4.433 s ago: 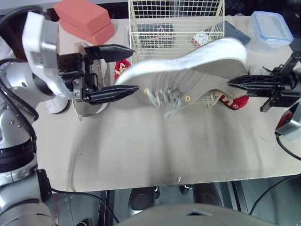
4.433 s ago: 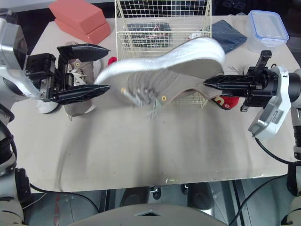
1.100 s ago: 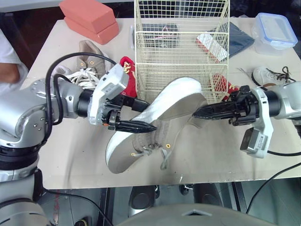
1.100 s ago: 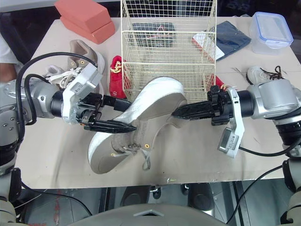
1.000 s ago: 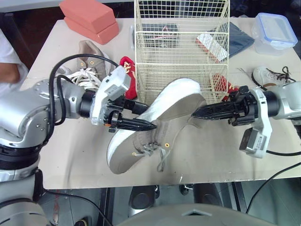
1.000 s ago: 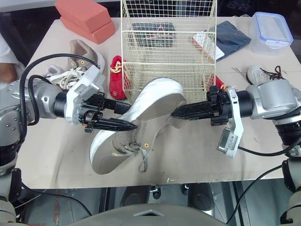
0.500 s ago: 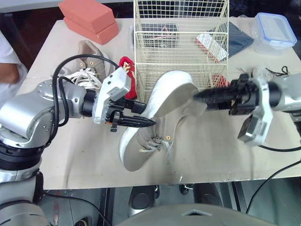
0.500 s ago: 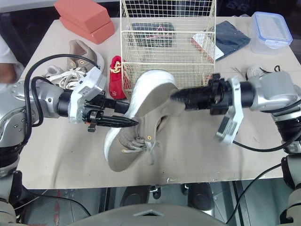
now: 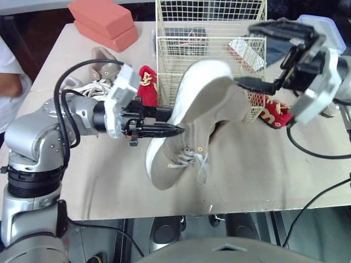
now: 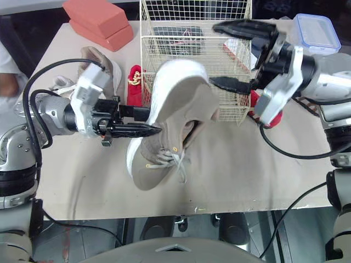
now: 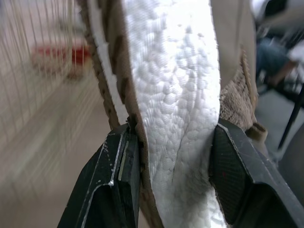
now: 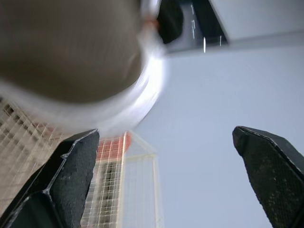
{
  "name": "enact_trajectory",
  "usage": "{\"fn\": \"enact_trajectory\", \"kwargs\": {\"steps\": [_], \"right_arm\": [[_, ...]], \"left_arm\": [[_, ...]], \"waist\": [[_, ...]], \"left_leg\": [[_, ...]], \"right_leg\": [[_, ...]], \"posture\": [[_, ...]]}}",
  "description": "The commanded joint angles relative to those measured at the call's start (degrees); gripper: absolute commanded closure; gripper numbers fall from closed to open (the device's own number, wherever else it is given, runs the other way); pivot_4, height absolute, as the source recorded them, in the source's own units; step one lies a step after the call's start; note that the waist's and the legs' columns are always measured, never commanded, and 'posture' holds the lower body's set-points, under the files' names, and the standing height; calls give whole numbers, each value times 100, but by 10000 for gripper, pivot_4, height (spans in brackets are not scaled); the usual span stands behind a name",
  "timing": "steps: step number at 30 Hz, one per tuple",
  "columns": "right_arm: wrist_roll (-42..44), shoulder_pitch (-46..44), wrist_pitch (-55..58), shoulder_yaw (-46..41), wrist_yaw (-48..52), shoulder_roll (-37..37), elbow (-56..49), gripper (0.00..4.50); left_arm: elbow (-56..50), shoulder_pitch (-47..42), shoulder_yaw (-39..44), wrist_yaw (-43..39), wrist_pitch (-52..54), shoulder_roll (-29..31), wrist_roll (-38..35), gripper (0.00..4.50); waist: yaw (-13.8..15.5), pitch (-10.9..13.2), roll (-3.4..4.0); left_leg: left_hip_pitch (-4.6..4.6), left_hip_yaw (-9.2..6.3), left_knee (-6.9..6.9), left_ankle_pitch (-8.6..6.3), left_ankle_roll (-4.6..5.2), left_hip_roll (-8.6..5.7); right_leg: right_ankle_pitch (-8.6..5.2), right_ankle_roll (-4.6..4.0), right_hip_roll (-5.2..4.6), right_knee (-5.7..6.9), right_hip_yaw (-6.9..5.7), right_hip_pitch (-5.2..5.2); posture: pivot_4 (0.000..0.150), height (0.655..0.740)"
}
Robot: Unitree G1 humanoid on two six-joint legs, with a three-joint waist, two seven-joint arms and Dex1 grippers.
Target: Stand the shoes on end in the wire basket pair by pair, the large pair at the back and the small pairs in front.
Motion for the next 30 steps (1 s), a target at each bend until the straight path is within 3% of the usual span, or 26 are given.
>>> {"fn": "enact_trajectory", "kwargs": {"steps": [1,4,8,13,19,26,29,30], "right_arm": [[1938,1257,1820,-612,88,-317,-1154,509],[3276,1761,3643,-823,-145,-473,-2167,509],[5023,2275,5597,-1193,-324,-674,-3102,509],[6534,2229,6959,-1460,-739,-532,-3819,509],[6935,1588,7767,-1165,-1515,195,-3987,509],[7158,1348,8494,-1220,-1507,549,-3939,509],[7168,1272,8648,-1246,-1547,704,-3878,8615],[7143,1258,8693,-1260,-1529,734,-3865,13433]], "left_arm": [[111,-180,561,209,-282,-274,-410,26599],[236,-298,675,354,-295,-560,-635,26599],[485,-470,662,411,-315,-831,-741,26599],[688,-574,359,234,-351,-965,-608,26599],[856,-727,47,-10,-365,-1101,-562,26599],[1043,-785,-87,-234,-438,-1148,-408,26599],[1071,-763,-142,-301,-475,-1193,-326,26599],[1082,-752,-153,-312,-484,-1202,-296,26599]], "waist": [[52,6,10],[-33,16,33],[-76,13,28],[-77,12,23],[-69,13,18],[-71,13,18],[-72,13,18],[-72,13,18]], "left_leg": [[-10,-9,2,0,0,-2],[-38,-8,21,0,1,-8],[-11,-16,19,0,1,-1],[-2,-14,7,0,1,-3],[-4,-14,4,-1,2,-4],[-10,-12,2,-1,2,-6],[-9,-13,1,-1,2,-6],[-10,-14,1,-1,2,-6]], "right_leg": [[0,1,0,-3,-1,-2],[5,3,-3,5,4,-27],[3,4,11,9,4,-3],[3,3,13,4,9,3],[3,4,15,-1,9,1],[4,3,15,-6,8,-2],[4,3,16,-4,8,-2],[4,3,16,-4,7,-3]], "posture": [[1500,6860],[1500,6860],[1500,6860],[1500,6860],[1500,6860],[1500,6860],[1500,6860],[1500,6860]]}}
